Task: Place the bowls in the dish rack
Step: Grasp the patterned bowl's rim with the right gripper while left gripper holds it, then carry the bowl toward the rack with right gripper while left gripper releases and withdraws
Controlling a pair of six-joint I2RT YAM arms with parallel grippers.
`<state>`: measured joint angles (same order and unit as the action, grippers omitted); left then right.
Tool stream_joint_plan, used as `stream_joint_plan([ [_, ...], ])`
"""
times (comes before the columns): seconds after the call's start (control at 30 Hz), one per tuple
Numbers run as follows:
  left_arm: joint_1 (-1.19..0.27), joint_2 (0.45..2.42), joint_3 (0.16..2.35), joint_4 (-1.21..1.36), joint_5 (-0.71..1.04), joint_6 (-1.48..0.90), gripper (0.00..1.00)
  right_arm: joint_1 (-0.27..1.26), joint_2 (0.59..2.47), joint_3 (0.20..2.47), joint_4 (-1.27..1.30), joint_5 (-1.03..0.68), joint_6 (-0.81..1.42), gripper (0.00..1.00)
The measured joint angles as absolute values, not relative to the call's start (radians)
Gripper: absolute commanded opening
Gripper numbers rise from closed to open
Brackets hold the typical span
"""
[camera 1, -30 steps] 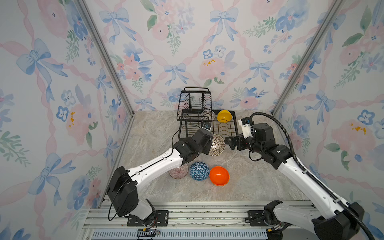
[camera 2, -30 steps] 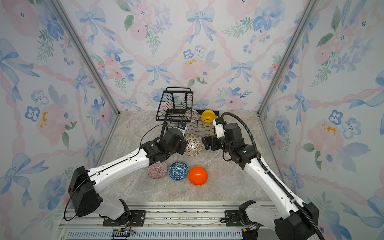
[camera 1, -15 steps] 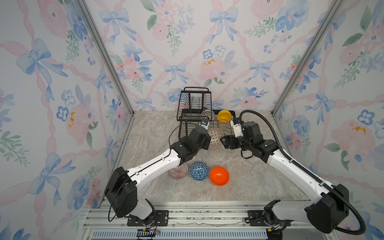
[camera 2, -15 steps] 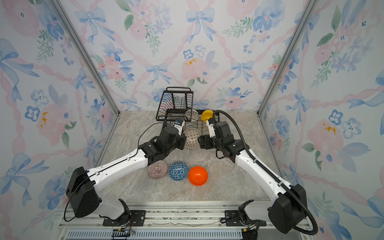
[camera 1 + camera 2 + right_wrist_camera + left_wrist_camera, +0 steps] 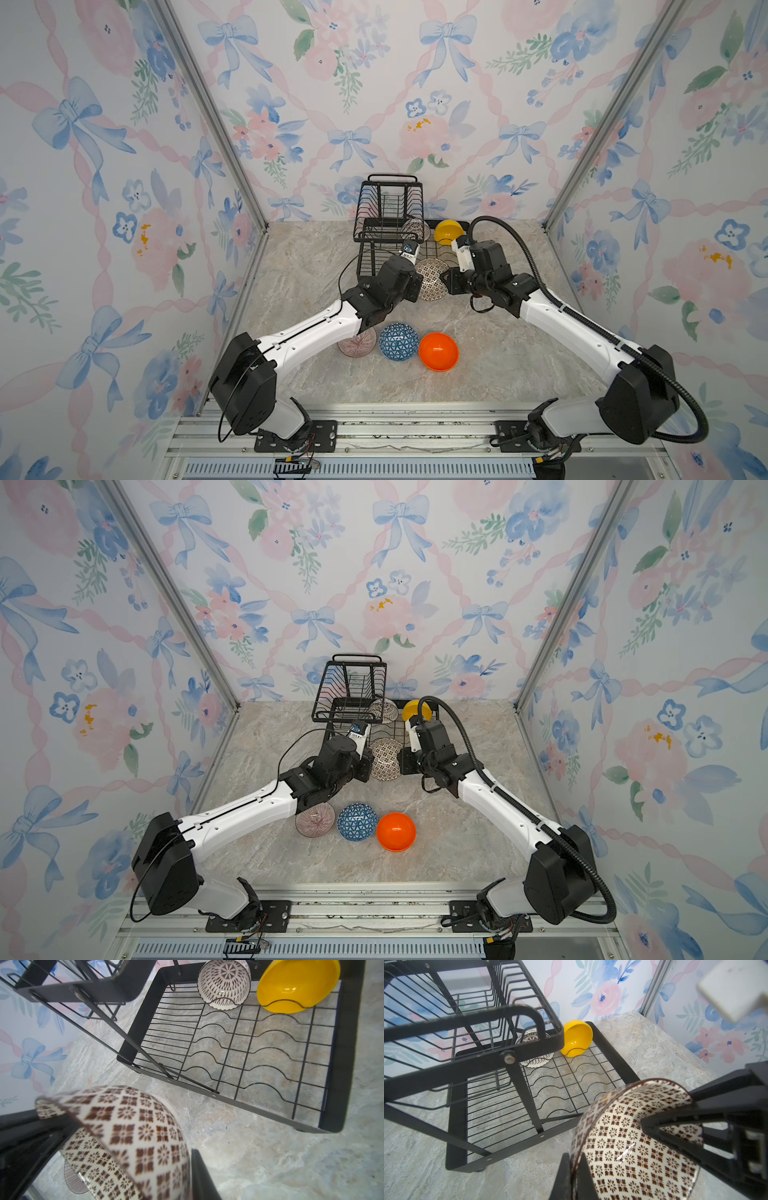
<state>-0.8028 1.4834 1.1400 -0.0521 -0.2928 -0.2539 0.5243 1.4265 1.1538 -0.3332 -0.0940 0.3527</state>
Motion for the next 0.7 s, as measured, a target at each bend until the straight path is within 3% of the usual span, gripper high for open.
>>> stream_joint_plan([
  [0.1, -0.806, 1.481, 1.14, -0.025, -0.278, -0.255, 0.0, 0.525, 1.449, 1.154, -0.332, -0.071, 0.366, 0.0],
  [0.43, -0.767, 1.482, 1.113, 0.005, -0.183, -0.266, 0.0, 0.525, 1.461, 1.156, -0.329, -0.052, 0.358, 0.0],
  [0.5, -0.756, 1.482, 1.108, 0.012, -0.152, -0.266, 0.14, 0.525, 1.463, 1.158, -0.329, -0.044, 0.346, 0.0],
  [0.57, -0.736, 1.478, 1.099, 0.021, -0.091, -0.265, 0.41, 0.525, 1.463, 1.159, -0.328, -0.037, 0.312, 0.0],
  [0.7, -0.695, 1.43, 1.056, 0.019, -0.006, -0.27, 0.8, 0.525, 1.469, 1.159, -0.308, -0.006, 0.223, 0.0],
])
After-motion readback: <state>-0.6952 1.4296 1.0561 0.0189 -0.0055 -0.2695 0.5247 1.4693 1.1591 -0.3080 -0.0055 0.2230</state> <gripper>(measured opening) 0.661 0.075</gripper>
